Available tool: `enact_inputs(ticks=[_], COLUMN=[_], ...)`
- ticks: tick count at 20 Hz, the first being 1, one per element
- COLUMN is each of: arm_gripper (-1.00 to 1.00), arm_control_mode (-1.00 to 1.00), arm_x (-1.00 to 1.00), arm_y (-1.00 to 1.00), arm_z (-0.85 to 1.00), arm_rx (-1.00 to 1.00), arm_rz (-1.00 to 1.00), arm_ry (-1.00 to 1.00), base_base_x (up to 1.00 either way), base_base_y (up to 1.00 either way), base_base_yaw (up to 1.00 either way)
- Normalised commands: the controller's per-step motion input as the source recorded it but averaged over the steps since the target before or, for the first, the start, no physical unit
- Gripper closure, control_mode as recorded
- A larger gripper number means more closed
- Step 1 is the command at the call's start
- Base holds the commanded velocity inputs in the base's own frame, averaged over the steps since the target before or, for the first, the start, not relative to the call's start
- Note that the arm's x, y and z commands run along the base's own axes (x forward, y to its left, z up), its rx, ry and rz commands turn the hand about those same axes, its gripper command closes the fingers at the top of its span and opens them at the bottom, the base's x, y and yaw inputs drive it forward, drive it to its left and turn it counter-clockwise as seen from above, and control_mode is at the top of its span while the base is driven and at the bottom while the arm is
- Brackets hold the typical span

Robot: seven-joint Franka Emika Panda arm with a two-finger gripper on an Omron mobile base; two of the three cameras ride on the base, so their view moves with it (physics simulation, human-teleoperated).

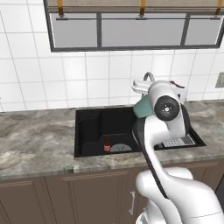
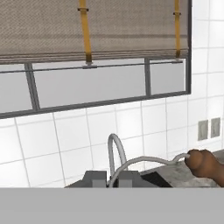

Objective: Open the cabinet, pick the kettle from the cabinet, and place it in the sink.

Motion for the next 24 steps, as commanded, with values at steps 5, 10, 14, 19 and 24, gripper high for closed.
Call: enact_inputs(ticks=[5, 10, 14, 19, 24], arm_gripper=[1.0, 1.0, 1.0, 1.0, 1.0], arm_control_mode=[-1.0, -1.0, -1.0, -1.0, -1.0], arm_x=[0.33, 0.3, 0.38, 0.34, 0.21], arm_y=[-0.03, 0.17, 0.29, 0.23, 0.06], arm_z=[0.0, -0.11, -0.32, -0.36, -0.38], arm_rx=[-0.03, -0.06, 0.0, 0.04, 0.05], arm_rz=[-0.03, -0.01, 0.0, 0.0, 0.0], arm_ry=[0.49, 0.5, 0.35, 0.11, -0.05], base_base_x=[0.0, 0.0, 0.0, 0.0, 0.0], base_base_y=[0.0, 0.0, 0.0, 0.0, 0.0], base_base_yaw=[0.0, 0.0, 0.0, 0.0, 0.0])
